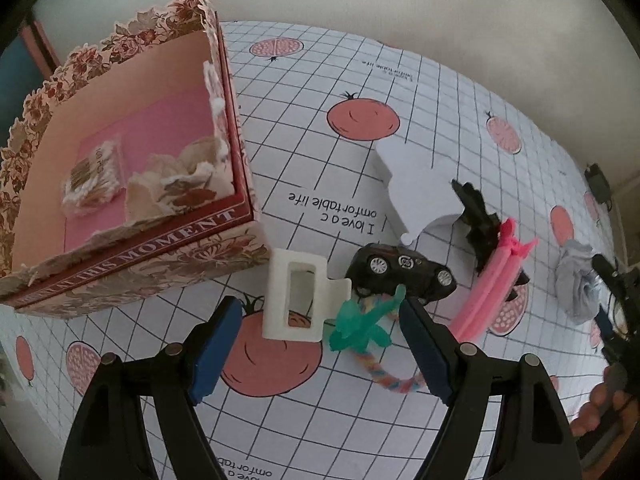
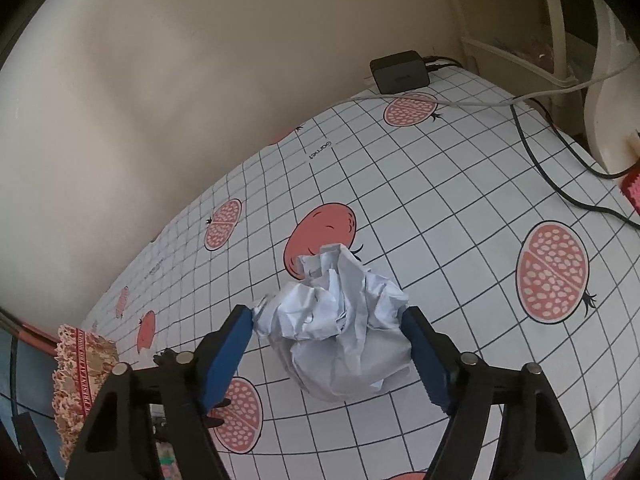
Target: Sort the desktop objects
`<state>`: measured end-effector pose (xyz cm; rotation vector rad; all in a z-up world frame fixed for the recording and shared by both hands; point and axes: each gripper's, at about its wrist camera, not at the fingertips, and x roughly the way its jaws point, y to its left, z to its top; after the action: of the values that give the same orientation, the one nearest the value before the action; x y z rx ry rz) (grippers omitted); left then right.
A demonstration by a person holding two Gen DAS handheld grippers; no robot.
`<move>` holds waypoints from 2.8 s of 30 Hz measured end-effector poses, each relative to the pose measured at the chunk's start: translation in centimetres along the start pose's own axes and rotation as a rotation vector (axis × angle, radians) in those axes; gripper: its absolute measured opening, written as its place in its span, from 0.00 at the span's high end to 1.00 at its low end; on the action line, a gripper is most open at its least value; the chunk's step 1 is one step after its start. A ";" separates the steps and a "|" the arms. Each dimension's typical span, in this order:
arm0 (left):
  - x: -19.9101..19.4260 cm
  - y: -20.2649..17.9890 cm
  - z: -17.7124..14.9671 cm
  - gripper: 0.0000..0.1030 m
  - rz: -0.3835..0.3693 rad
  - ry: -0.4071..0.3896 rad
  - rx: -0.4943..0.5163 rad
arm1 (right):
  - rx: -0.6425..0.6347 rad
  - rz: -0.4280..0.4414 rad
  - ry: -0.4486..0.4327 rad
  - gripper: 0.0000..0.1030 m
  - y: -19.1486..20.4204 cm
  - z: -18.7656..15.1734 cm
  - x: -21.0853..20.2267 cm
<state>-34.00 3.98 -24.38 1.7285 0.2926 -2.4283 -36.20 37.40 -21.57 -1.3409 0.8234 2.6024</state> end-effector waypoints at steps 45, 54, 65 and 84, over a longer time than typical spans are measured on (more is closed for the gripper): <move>-4.6 -0.2 2.0 0.88 -0.106 -0.073 -0.053 | -0.038 0.220 -0.029 0.26 7.5 -3.3 -9.2; -6.8 -0.6 2.8 0.89 -0.192 -0.152 -0.073 | -0.140 0.266 -0.067 0.26 10.1 -3.9 -9.8; -8.8 1.9 3.3 0.89 -0.338 -0.256 -0.092 | -0.170 0.259 -0.153 0.26 11.7 -3.8 -11.5; -13.2 13.9 3.1 0.89 -0.362 -0.458 -0.277 | -0.371 0.387 -0.158 0.26 22.5 -9.5 -12.0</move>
<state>-29.35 -10.15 -11.89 1.0402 0.8915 -2.7692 -29.29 15.35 -7.23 -1.1145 0.6516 3.2453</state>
